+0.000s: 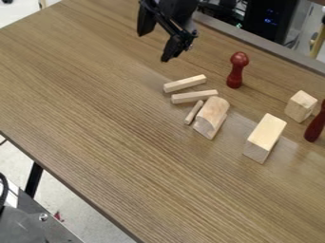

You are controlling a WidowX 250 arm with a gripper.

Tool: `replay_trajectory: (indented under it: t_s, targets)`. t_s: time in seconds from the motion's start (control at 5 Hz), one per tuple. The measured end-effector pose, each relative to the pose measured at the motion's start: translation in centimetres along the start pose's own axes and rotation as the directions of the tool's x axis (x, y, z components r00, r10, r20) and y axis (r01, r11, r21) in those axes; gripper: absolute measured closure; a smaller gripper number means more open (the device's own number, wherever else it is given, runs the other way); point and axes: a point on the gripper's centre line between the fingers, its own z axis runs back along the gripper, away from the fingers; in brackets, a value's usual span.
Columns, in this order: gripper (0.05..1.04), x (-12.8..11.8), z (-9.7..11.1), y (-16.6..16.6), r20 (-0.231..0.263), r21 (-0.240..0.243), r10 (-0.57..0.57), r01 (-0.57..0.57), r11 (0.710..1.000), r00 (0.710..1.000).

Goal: Move the rectangular block to the top of the other rectangular block

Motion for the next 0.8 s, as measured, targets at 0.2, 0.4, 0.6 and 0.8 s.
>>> replay_trajectory:
  t_s: [0.2, 0.4, 0.6, 0.8]
  targets:
    - [0.100, -0.3, -1.1, -0.5, -0.036, -0.012, -0.009, 0.008, 1.000, 0.999]
    - [0.100, 0.0, -1.3, -1.0, -0.018, -0.044, -0.029, 0.028, 0.999, 0.999]
    - [0.100, 0.5, -1.4, -1.7, 0.027, -0.104, -0.078, 0.081, 0.991, 0.997]
    - [0.100, 1.2, -1.5, -2.2, 0.059, -0.142, -0.117, 0.125, 0.982, 0.991]
